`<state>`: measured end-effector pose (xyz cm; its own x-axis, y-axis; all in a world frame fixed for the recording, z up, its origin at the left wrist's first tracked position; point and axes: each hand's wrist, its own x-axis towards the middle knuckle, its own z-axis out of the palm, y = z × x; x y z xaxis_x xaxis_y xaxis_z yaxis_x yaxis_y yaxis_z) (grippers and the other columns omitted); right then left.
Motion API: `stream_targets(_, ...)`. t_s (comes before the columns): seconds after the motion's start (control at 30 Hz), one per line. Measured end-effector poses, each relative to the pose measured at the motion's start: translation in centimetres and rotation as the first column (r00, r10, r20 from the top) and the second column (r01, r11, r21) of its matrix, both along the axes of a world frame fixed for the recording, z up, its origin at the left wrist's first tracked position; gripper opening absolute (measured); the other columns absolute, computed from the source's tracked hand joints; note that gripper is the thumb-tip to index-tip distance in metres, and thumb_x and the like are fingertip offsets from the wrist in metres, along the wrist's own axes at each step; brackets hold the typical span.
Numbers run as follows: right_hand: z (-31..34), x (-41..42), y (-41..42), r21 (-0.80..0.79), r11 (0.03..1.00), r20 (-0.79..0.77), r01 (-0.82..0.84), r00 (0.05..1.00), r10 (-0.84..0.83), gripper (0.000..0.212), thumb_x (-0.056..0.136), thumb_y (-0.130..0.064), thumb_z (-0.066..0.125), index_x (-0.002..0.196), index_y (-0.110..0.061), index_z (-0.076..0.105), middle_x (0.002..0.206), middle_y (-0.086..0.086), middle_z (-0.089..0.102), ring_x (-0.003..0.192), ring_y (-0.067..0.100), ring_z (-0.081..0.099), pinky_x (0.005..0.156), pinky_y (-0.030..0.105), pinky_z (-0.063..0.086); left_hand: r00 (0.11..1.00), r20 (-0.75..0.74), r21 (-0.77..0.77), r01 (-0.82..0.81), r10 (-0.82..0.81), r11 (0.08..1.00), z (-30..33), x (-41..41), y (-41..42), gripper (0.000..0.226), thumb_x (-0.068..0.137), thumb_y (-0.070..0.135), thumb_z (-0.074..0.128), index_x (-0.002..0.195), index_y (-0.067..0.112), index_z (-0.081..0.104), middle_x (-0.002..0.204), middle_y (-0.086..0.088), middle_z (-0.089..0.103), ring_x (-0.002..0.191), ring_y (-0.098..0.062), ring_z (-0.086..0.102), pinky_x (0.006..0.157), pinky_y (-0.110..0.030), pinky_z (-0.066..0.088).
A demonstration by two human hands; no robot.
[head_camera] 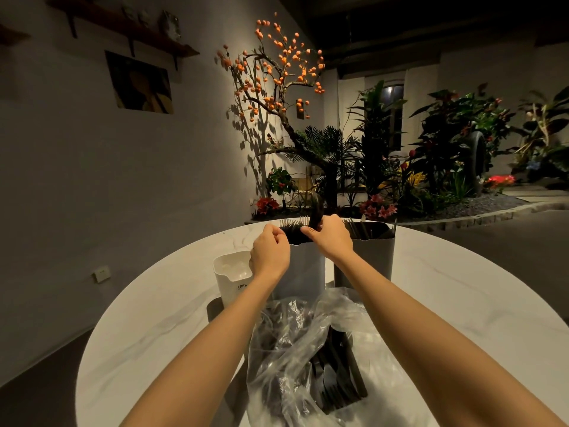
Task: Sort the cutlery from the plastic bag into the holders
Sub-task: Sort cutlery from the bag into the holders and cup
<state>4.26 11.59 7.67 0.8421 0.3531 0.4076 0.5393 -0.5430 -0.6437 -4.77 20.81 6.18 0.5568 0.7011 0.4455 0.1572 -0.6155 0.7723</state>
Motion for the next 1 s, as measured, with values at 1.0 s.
stream_targets(1.0, -0.3, -1.3, -0.8, -0.249, 0.953, 0.250, -0.171, 0.939, 0.234, 0.045, 0.099, -0.020, 0.046, 0.144, -0.015, 0.040, 0.151, 0.003, 0.039, 0.145, 0.020, 0.024, 0.119, 0.047, 0.011, 0.985, 0.096, -0.033, 0.145, -0.141, 0.989, 0.2, -0.5, -0.4, 0.014, 0.097, 0.021, 0.045, 0.091, 0.023, 0.057, 0.091, 0.002, 0.064, 0.084, -0.025, 0.062, 0.075, -0.041, 0.052)
